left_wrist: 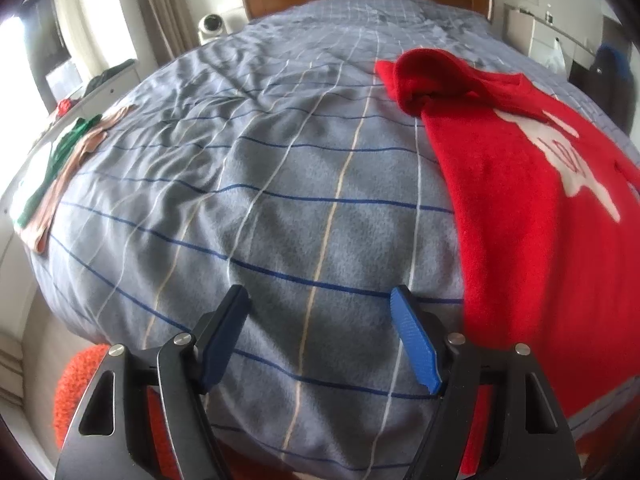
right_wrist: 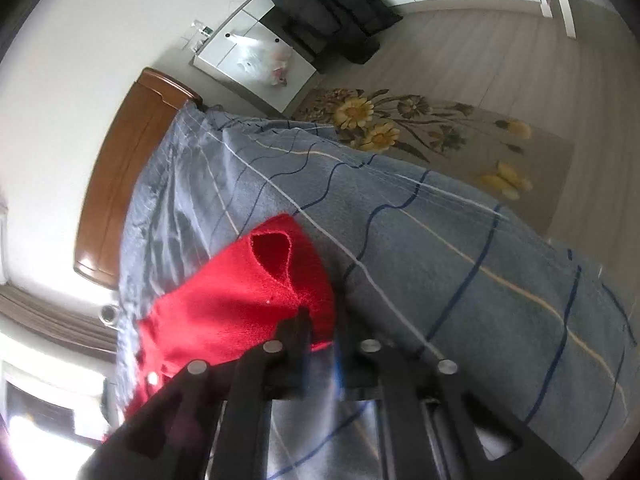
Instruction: Fold small clothes
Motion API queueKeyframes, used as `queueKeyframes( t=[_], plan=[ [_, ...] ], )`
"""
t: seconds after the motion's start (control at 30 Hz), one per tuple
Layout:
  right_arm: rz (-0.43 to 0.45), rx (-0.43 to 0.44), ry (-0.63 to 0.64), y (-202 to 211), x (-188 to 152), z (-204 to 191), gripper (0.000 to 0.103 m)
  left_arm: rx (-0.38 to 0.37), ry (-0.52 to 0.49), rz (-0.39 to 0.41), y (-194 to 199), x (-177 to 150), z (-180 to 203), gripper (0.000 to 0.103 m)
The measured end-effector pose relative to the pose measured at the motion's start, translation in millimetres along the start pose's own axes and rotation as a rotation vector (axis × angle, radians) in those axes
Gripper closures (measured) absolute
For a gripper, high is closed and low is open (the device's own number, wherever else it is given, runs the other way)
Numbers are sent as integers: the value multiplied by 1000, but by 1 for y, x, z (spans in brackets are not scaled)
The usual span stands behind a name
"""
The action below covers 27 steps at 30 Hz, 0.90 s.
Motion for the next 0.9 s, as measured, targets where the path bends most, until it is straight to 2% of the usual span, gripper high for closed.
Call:
queueKeyframes(
  t=[0.13, 0.3, 0.4, 0.53, 0.6, 0.63, 0.73, 0.8, 0.83, 0.9],
  plan=[
    [26, -21, 3, 13, -5, 0, 93, 8, -2, -5, -2, 0, 1, 26],
    [109, -94, -15, 36, -4, 5, 92, 18, -6, -4, -3, 0, 2, 25],
    [144, -89, 85, 45, -3, -17, 88, 26, -12, -4, -4, 0, 4, 24],
    [108, -42, 232, 35, -9, -53, 87, 37, -48, 1, -1, 3, 10, 24],
    [58, -53, 239, 19, -13, -53, 77, 12, -73, 8, 6, 8, 15, 24],
    [19, -91, 215, 8, -15, -44, 72, -10, -96, 21, 11, 15, 18, 24],
    [8, -102, 193, 1, -23, -31, 78, -62, -161, 61, 24, 42, 31, 21],
    [49, -161, 293, 10, -33, -44, 77, -90, -230, 115, 34, 72, 47, 19],
    [64, -178, 336, 15, -40, -52, 77, -104, -279, 137, 37, 86, 60, 13],
    [76, -160, 389, 23, -57, -64, 74, -153, -422, 143, 35, 113, 96, 12]
  ],
)
Point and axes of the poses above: each gripper's, at about its wrist camera, not at the fingertips, and y roughly against the way its jaws point, z to its right, x to its top, the point moved 2 cm from there along -y, roughly the way its jaws point, and after that the axes turned 3 degrees about -x, right-handed, at the moved point
